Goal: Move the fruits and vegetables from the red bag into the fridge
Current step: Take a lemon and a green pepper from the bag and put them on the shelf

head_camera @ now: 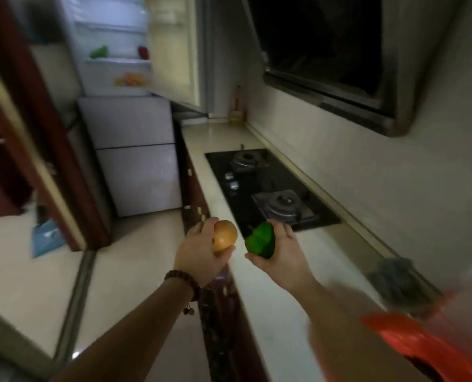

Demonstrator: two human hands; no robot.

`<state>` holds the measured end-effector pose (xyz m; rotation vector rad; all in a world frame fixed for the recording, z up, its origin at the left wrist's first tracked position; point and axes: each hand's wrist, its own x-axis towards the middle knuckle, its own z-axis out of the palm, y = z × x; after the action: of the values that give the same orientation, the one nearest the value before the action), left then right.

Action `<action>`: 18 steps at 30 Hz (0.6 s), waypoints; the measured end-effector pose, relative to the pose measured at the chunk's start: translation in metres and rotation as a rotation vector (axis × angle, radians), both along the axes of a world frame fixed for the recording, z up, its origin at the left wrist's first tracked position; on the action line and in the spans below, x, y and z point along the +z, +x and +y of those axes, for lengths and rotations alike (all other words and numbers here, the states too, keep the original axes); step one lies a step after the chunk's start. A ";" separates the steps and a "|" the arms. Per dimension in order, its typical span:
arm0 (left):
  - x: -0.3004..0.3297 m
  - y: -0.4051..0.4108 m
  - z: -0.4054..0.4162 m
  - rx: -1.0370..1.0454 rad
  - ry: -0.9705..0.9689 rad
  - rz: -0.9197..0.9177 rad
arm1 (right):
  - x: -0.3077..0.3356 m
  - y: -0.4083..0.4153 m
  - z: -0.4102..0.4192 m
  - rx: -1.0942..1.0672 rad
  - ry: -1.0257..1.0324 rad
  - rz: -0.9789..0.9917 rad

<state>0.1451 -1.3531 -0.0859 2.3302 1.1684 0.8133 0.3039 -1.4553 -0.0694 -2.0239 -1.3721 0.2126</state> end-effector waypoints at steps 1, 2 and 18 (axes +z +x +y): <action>0.001 -0.017 0.017 0.037 0.005 -0.002 | 0.001 -0.012 0.022 0.042 0.006 0.021; 0.003 -0.033 0.034 0.074 0.013 -0.006 | 0.002 -0.024 0.044 0.083 0.016 0.038; 0.035 -0.226 0.299 0.402 0.022 -0.124 | 0.026 -0.202 0.363 0.393 0.129 0.008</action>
<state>-0.0810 -1.0538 -0.0512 2.0529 1.6034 1.0915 0.1015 -1.0925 -0.0435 -1.6335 -1.7237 0.2957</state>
